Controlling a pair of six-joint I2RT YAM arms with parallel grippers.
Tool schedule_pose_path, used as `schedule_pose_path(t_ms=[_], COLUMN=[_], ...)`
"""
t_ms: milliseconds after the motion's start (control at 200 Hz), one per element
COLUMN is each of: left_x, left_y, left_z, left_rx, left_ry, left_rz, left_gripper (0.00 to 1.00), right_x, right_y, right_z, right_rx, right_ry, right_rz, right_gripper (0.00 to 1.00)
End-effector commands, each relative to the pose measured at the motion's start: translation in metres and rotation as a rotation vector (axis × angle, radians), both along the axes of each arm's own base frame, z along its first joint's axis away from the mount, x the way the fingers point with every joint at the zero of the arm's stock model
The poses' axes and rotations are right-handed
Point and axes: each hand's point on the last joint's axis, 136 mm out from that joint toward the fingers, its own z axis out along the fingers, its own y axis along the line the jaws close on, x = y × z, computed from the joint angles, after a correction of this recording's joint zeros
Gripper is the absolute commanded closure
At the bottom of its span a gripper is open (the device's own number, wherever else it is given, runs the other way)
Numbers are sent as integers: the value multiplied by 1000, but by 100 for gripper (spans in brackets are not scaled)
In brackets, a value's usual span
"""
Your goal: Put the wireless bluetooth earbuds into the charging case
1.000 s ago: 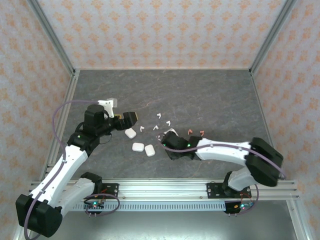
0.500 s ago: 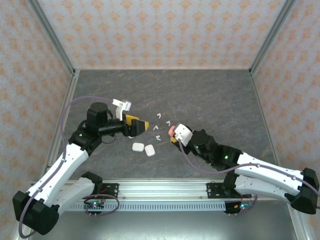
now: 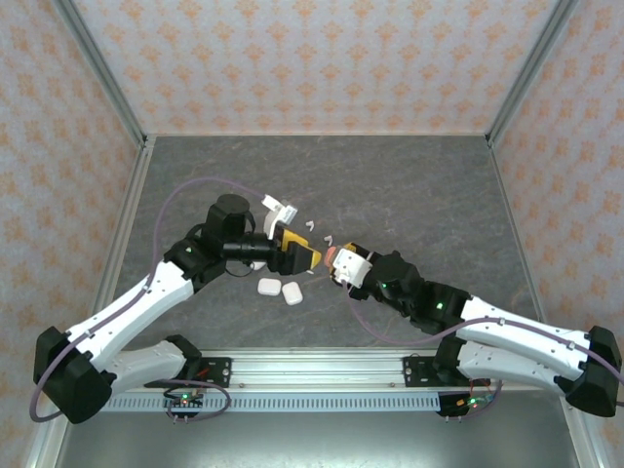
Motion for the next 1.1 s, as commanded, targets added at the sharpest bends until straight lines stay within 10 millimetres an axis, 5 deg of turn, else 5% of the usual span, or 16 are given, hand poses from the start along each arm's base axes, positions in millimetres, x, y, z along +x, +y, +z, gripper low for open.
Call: schedule_pose_path(t_ms=[0,415,906,1091], left_x=[2,2,8,11], left_y=[-12,-29,-32,-30], left_z=[18,1,-10,-10], left_rx=[-30,-13,21,39], left_ry=[-71,-42,-30,-48], left_rz=[-25,-42,-27,-6], left_gripper=[20,37,73,80], right_x=[4,6,9,10], right_y=[7,14,14,5], right_z=[30,38,38,35], right_rx=[68,109,123,126], right_ry=[-55,-64,-53,14], right_rz=[14,16,-3,-30], right_gripper=[57,58,57,45])
